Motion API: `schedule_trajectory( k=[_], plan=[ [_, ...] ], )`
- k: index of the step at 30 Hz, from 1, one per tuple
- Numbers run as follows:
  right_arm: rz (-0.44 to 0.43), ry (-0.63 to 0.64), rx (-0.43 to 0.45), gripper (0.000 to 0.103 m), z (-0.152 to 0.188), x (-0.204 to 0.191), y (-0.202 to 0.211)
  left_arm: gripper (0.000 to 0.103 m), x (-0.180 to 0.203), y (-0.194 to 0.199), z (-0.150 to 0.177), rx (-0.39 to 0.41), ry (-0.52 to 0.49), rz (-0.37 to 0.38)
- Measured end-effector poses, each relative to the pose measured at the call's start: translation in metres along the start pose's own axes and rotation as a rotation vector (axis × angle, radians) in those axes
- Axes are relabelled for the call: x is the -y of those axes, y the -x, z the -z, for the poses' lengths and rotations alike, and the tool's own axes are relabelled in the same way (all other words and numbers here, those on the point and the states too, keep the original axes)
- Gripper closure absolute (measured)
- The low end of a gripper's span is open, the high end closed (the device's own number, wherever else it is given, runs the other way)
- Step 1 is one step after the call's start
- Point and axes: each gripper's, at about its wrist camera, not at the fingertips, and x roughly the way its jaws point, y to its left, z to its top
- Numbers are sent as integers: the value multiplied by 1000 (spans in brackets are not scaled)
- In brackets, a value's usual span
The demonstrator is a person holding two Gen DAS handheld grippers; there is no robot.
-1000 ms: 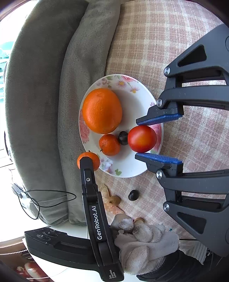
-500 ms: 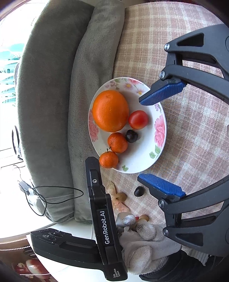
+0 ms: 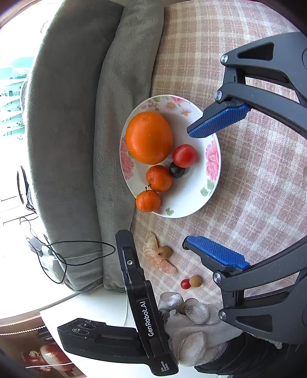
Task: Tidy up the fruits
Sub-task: 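Move the left tool to a red cherry tomato while the right tool reaches the brown pear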
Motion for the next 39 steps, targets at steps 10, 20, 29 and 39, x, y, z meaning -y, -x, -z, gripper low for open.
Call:
schedule_trajectory(
  k=[10,20,29,39],
  plan=[
    [-33,-1,14,11,-8,-14,3,32,-33,37,1,40,40,-70],
    [-88,-9,-5,11,-15,-28,-8,32,-76,69,14,59,100,-150],
    [-138,-8,-28,11,-20,-45,-19,32,-104,88,32,58,142,-194],
    [-169,28,-56,22,-28,-69,-36,33,-112,97,63,31,151,-204]
  ],
)
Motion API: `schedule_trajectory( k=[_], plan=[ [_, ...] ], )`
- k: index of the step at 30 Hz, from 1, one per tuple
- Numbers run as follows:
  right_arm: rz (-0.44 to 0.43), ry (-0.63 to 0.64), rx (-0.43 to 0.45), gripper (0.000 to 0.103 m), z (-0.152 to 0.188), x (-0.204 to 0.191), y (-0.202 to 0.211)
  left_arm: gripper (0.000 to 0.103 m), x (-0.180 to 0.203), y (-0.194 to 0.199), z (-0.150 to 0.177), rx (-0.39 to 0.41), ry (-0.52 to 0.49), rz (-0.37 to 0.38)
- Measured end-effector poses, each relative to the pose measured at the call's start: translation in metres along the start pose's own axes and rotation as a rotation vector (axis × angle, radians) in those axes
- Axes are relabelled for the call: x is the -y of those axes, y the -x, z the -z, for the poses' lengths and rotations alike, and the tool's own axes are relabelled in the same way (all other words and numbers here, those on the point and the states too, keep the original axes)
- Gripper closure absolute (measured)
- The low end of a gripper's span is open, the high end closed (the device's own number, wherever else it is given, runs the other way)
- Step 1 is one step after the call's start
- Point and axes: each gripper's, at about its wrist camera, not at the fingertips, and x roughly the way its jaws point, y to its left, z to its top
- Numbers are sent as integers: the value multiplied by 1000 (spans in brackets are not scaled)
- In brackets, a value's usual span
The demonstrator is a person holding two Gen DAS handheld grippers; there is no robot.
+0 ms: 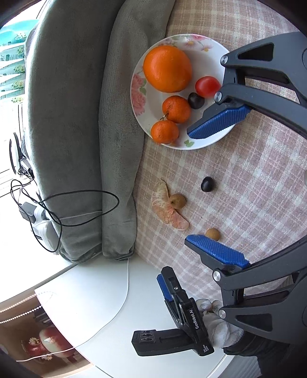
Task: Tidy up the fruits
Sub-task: 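Move the left tool to a red cherry tomato while the right tool reaches the brown pear, then close the left tool on the cherry tomato while the right tool grasps the brown pear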
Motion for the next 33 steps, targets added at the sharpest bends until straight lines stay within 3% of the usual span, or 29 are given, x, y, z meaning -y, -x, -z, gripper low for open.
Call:
schedule_trajectory(
  k=[11,20,33],
  plan=[
    [-5,81,-64,44,-6,-27,-40,63,-8,-9,33,-69,7,26],
    [6,125,-126,55,-7,-40,-77,69,-9,-30,39,-117,-11,50],
    [71,172,-185,60,-13,-43,-118,72,-10,-47,43,-154,-14,57]
  ],
)
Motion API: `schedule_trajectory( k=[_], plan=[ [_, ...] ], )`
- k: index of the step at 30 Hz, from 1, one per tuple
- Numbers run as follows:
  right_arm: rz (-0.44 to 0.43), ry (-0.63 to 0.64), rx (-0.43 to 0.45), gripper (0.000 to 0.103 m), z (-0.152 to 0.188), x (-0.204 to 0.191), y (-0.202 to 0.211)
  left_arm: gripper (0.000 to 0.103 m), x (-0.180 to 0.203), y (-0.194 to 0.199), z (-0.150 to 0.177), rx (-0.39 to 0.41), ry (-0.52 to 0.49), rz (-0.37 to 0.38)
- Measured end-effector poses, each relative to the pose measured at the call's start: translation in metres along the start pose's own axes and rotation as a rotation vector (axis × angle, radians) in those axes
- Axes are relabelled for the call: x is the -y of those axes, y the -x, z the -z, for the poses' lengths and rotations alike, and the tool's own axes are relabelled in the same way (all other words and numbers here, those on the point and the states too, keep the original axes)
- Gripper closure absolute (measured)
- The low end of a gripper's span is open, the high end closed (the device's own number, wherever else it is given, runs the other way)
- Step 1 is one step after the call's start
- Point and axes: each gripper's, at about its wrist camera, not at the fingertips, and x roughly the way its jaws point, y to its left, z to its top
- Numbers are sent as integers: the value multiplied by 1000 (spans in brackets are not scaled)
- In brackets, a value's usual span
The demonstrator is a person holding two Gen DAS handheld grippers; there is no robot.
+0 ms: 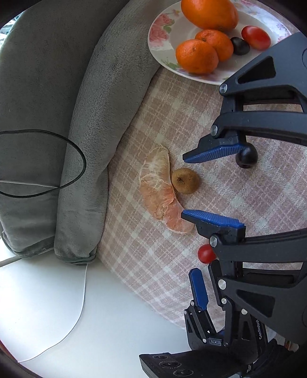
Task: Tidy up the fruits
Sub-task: 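Close the left tool on the cherry tomato while the right tool grasps the brown pear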
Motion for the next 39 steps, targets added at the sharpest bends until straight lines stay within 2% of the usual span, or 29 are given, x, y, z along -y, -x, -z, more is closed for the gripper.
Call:
schedule_trajectory(
  k=[8,15,18,23,29,39],
  plan=[
    [16,-3,-30,60,-5,5,-18,74,1,-5,0,-11,-7,14],
    [12,2,-45,68,-4,2,-30,77,7,-11,-2,-17,-25,13],
    [-2,1,-45,74,-5,2,-32,83,11,-15,-4,-17,-34,15],
    [0,-1,-38,74,-5,1,-32,83,14,-17,-5,-12,-30,11],
    [-14,-15,-8,74,-3,1,-19,83,8,-9,-3,1,-12,3],
    [-28,-21,80,74,5,3,30,83,12,12,-8,47,-11,6]
  ],
)
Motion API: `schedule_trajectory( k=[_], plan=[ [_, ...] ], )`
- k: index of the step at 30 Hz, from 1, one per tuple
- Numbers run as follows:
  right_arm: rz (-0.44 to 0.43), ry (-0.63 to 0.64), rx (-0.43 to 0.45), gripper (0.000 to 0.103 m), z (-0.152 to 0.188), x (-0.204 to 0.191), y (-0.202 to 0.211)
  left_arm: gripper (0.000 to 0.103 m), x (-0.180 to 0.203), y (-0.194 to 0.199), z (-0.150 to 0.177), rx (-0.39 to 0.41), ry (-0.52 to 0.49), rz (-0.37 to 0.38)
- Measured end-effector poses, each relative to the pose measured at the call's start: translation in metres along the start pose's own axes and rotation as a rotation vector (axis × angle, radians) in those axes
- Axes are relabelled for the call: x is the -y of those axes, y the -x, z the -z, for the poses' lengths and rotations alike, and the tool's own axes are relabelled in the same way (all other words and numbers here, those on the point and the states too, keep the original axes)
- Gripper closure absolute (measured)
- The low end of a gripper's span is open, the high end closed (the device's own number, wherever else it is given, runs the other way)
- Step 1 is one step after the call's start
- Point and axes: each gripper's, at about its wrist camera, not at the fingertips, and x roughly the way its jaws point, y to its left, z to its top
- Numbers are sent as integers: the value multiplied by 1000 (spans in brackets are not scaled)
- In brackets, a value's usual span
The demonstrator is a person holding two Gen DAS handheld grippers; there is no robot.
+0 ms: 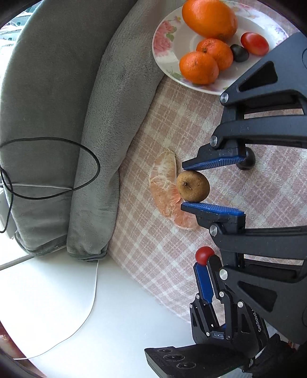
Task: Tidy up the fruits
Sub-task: 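Close the left tool on the cherry tomato while the right tool grasps the brown pear, then carry the cherry tomato and brown pear over the white floral bowl with both tools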
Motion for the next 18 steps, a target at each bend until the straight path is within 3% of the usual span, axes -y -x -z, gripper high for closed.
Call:
schedule_trajectory(
  k=[18],
  plan=[
    [95,-129,101,74,41,71,93,83,67,-5,-23,46,-85,91]
  ],
)
